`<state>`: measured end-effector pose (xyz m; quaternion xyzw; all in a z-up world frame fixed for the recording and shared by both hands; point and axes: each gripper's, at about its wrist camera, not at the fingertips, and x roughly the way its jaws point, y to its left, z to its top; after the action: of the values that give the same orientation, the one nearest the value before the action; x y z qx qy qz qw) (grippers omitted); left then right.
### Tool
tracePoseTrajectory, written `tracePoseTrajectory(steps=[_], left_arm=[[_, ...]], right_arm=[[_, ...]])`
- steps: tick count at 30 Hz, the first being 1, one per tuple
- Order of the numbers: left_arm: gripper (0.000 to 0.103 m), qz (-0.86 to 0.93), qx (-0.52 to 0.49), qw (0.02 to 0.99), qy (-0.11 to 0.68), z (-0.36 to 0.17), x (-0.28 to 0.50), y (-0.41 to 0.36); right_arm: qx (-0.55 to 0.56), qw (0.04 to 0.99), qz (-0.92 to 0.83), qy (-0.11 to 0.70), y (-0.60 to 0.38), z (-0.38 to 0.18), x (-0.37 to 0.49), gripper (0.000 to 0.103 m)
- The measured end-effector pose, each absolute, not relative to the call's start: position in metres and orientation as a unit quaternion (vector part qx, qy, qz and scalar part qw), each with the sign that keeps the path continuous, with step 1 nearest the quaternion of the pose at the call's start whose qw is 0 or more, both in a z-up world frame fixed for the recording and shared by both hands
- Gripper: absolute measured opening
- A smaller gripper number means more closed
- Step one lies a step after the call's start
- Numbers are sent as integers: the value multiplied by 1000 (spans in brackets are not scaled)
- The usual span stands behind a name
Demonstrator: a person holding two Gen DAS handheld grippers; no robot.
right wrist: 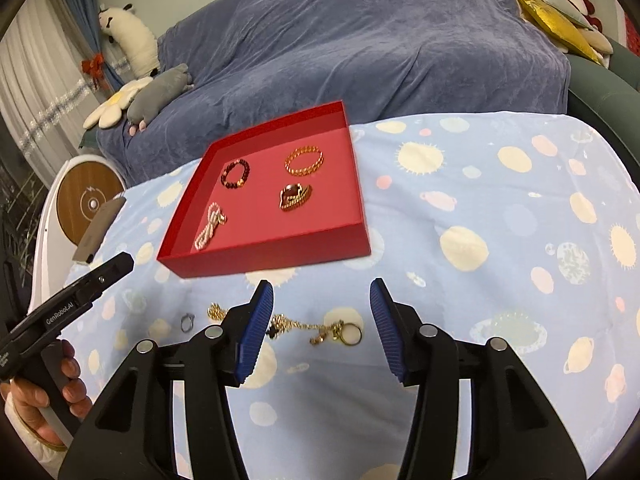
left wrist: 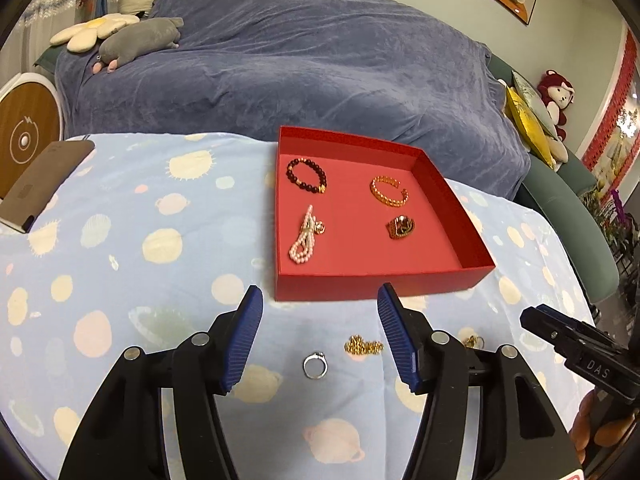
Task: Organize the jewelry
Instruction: 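Move both open tools from the box back to the remaining jewelry, then grasp the black clover chain with the right tool while the left tool grasps the silver ring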
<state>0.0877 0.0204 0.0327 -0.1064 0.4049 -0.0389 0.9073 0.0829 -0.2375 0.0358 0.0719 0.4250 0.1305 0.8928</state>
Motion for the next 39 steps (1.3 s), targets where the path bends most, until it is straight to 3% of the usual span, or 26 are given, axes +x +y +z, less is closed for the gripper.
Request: tracePoseTrajectory(steps=[5,14,39], left_arm=[[57,-47,-67,909,409,22,81,10],[57,-58,-65,899,430,3,82,11],[57,-69,-61,884,458,-15,78,9]], right_arm=[[42,887,144,437,-227,17,67,49],[34,873,143,465,-215,-17,66,38],[9,873,167,458,-176,-30,92,38]])
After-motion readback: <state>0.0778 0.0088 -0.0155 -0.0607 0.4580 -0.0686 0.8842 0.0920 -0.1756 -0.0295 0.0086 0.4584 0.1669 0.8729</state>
